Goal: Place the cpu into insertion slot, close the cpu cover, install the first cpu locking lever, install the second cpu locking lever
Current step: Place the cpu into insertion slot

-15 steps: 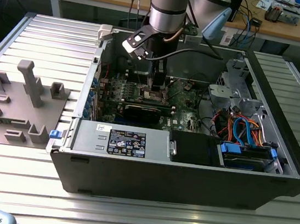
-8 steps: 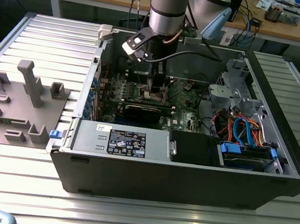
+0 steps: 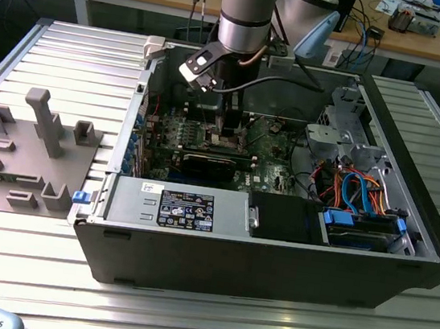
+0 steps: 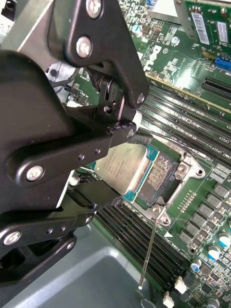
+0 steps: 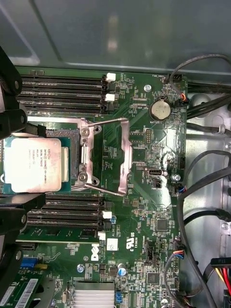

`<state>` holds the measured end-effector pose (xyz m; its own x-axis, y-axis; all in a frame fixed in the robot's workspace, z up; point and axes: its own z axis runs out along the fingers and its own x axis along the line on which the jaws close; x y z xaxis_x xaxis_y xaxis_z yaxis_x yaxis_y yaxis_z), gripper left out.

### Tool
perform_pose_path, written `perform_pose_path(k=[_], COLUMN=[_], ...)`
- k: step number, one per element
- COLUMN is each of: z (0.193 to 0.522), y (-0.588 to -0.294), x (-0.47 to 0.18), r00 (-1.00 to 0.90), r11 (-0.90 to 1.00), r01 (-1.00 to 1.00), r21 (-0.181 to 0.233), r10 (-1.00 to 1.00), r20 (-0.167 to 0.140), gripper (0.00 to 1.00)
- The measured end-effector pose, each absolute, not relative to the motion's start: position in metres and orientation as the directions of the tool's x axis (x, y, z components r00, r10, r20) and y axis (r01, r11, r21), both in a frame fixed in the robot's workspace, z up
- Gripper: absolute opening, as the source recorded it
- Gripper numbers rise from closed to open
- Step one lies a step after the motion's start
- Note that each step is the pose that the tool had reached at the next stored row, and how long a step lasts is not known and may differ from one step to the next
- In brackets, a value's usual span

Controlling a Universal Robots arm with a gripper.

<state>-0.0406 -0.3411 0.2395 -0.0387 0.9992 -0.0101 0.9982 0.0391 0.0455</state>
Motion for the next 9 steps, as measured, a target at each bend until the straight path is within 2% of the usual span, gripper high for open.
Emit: perform_pose_path(k=[9], z=[0.2366], y=[-0.3392], x=[-0.0406], r00=[-0.039], r11=[0.039], r01=[0.998], r21=[0.045], r10=[0.999], r20=[-0.010], gripper=[0.54])
